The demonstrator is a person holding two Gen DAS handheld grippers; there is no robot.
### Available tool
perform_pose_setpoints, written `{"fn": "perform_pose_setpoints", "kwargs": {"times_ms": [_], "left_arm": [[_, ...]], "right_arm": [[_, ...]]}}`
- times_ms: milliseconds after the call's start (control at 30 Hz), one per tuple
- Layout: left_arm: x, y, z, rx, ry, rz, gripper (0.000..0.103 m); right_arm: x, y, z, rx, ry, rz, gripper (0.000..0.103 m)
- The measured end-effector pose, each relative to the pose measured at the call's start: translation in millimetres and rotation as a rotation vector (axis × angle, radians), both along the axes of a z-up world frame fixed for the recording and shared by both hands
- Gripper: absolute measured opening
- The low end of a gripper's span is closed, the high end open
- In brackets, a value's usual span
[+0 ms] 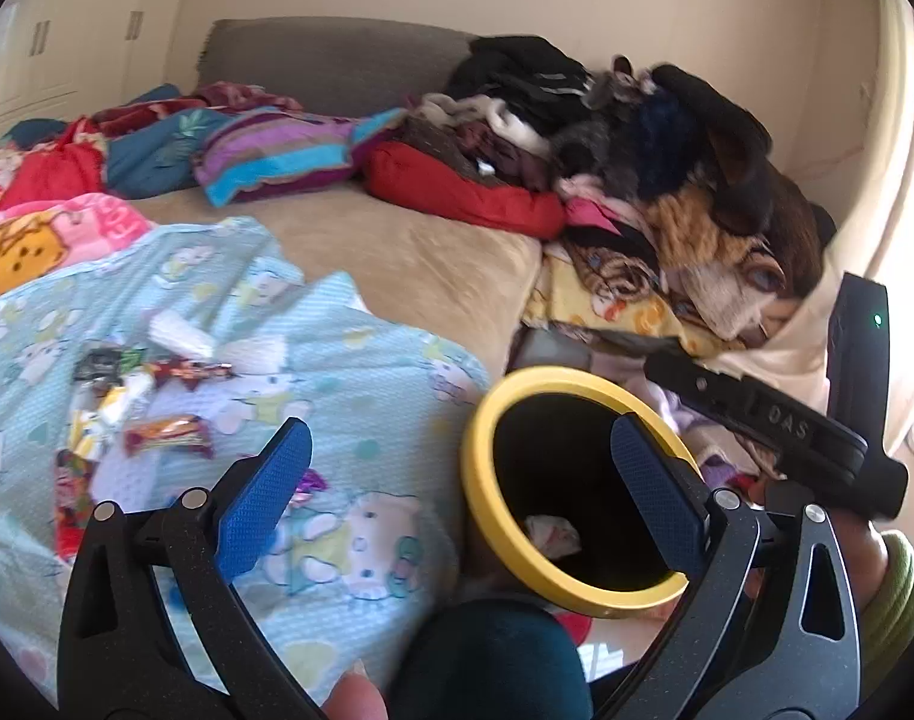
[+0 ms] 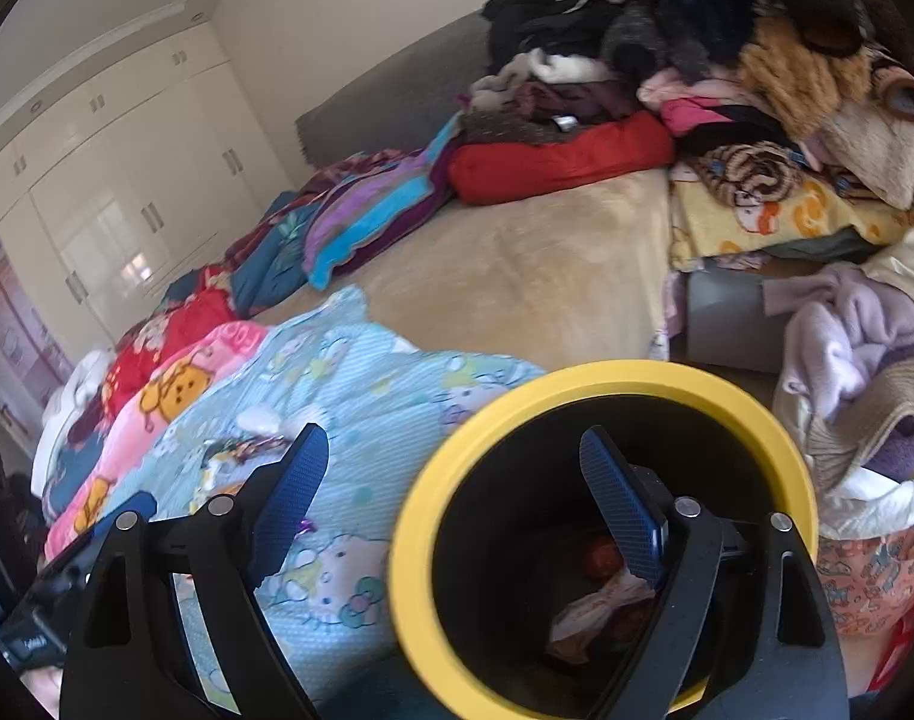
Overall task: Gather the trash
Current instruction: 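Move both tools back from the bin toward the trash pile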
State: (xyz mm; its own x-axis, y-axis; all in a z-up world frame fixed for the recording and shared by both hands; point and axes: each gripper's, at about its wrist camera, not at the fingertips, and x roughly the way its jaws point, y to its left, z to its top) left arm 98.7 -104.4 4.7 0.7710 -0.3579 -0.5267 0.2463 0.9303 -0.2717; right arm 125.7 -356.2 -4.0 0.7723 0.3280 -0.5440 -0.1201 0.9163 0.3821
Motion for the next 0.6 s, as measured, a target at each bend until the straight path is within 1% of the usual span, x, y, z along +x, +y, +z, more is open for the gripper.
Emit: {"fn": "perform_pose_setpoints", "kwargs": {"times_ms": [400,600], "left_arm": [[-11,78,7,-0.039,-0.036,0.191,0.092],[-15,119,3,-0.061,-0.028,0.285,0.092]], "right_arm": [[5,79,9,-0.071,-0.021,0.174,0.083],[11,111,13,-0.093,-0.025,0.238,0.084]]}}
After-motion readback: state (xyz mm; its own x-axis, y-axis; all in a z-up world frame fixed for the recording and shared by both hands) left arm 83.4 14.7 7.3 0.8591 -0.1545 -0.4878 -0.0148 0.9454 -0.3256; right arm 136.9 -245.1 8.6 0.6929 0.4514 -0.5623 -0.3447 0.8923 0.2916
